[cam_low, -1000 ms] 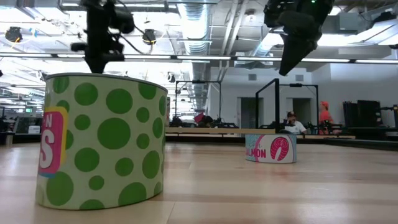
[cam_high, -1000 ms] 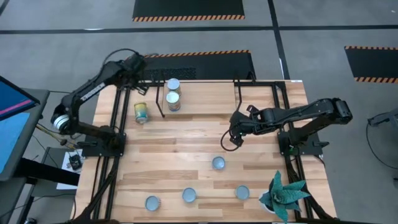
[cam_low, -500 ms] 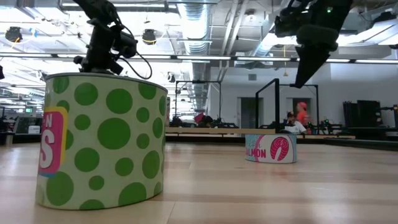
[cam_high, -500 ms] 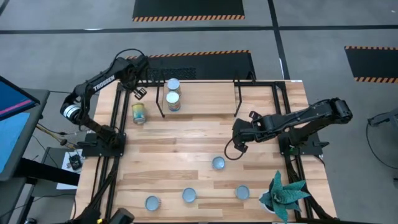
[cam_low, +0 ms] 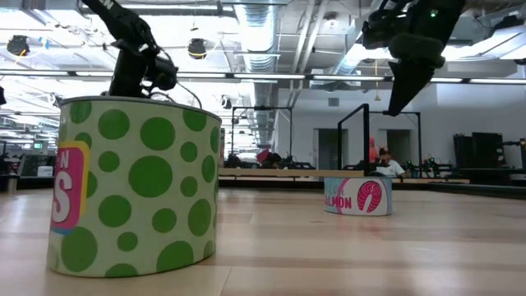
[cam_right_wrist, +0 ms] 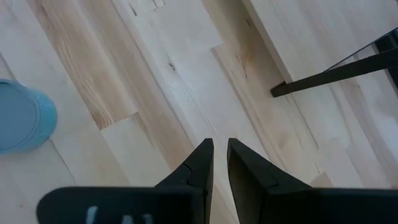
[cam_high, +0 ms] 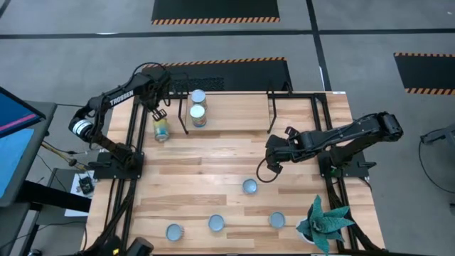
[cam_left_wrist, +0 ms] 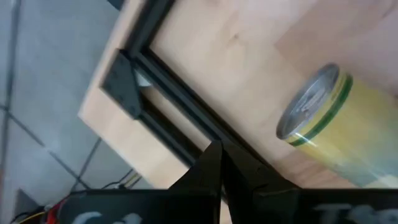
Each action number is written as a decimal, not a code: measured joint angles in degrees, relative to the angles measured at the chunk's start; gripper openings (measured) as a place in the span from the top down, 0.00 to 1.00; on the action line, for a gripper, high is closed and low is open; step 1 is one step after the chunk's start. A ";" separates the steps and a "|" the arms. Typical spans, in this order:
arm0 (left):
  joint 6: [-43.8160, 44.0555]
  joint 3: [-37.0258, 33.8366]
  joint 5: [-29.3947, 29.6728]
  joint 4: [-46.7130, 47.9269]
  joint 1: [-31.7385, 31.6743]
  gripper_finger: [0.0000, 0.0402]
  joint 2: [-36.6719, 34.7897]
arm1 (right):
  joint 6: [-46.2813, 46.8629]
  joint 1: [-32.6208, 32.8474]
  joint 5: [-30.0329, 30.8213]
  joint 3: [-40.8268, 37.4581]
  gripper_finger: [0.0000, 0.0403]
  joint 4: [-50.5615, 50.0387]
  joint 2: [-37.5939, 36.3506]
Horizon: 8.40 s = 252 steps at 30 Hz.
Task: Pick and place cans onto a shelf
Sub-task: Put the canned carrots on the shelf
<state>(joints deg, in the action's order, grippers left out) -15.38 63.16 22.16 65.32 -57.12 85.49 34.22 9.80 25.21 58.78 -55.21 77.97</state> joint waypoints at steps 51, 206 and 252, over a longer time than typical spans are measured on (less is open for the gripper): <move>26.14 -7.30 -29.02 0.02 2.57 1.00 7.29 | -1.06 -0.02 -1.03 0.02 0.83 -3.29 -0.02; 40.30 1.57 5.59 -8.07 68.55 1.00 5.55 | 3.87 0.33 -5.62 -0.02 0.83 4.25 0.02; 24.72 -9.75 1.59 -29.98 58.03 1.00 6.47 | 5.88 0.72 -7.13 -0.02 0.83 2.74 0.02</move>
<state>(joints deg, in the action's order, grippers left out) 9.33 53.41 23.75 35.33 0.91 91.96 40.10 10.52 18.09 58.76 -52.47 78.00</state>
